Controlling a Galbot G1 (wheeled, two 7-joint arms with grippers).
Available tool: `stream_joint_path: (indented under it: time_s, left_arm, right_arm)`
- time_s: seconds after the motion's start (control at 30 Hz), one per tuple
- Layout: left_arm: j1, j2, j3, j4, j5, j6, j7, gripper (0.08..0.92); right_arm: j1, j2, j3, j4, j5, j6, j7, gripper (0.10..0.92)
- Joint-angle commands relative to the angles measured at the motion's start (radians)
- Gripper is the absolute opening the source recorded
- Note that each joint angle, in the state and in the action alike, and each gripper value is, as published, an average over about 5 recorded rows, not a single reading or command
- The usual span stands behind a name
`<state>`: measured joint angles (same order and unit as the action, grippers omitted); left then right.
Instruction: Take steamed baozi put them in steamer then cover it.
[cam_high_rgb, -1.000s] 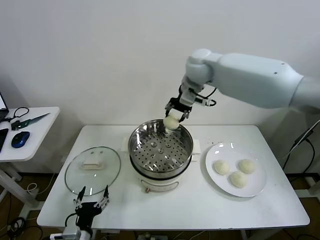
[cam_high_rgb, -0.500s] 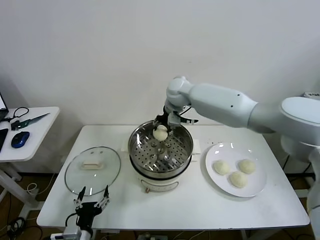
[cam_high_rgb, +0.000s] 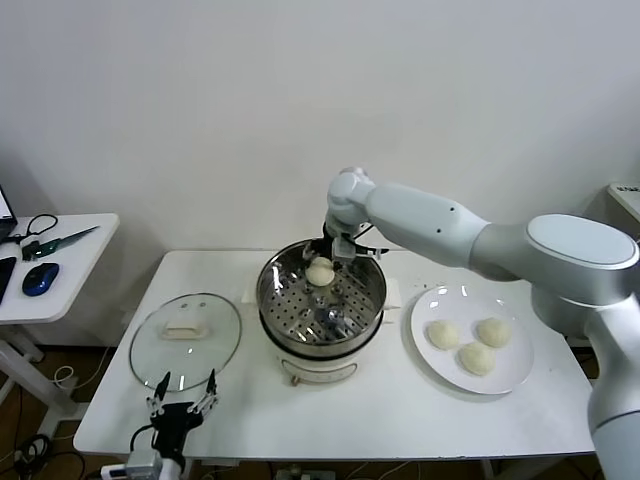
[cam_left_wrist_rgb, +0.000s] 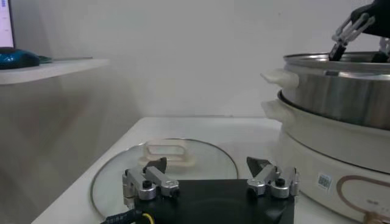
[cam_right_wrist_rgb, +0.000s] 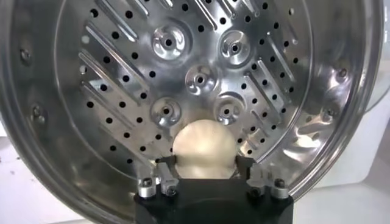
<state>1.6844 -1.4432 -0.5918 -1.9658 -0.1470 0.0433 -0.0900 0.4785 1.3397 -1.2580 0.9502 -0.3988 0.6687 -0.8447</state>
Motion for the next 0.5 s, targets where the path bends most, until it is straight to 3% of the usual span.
stream_joint_path:
  time_s: [0.03,0.13,0.23,0.33,0.5]
  left_arm:
    - [0.004,-0.006,0.002,-0.006,0.007,0.002,0.001,0.823]
    - [0.007,-0.011,0.006,-0.008,0.015,0.001,0.003,0.823]
    - [0.008,-0.014,0.008,-0.009,0.018,0.000,0.004,0.823]
    - [0.008,-0.013,0.007,-0.011,0.018,-0.001,0.004,0.823]
    - [0.007,-0.011,-0.001,-0.012,0.014,-0.005,0.003,0.823]
  right_arm:
    - [0.247,-0.077,-0.141,0.081,0.466,-0.023,-0.120,0.817]
    - [0.397,-0.154,-0.299,0.125,0.800,-0.107,-0.201,0.822]
    - [0.506,-0.272,-0.464,0.168,1.026,-0.264,-0.271,0.823]
    - [0.557,-0.409,-0.578,0.223,1.080,-0.448,-0.279,0.823]
    - [0.531,-0.613,-0.670,0.338,1.013,-0.670,-0.185,0.823]
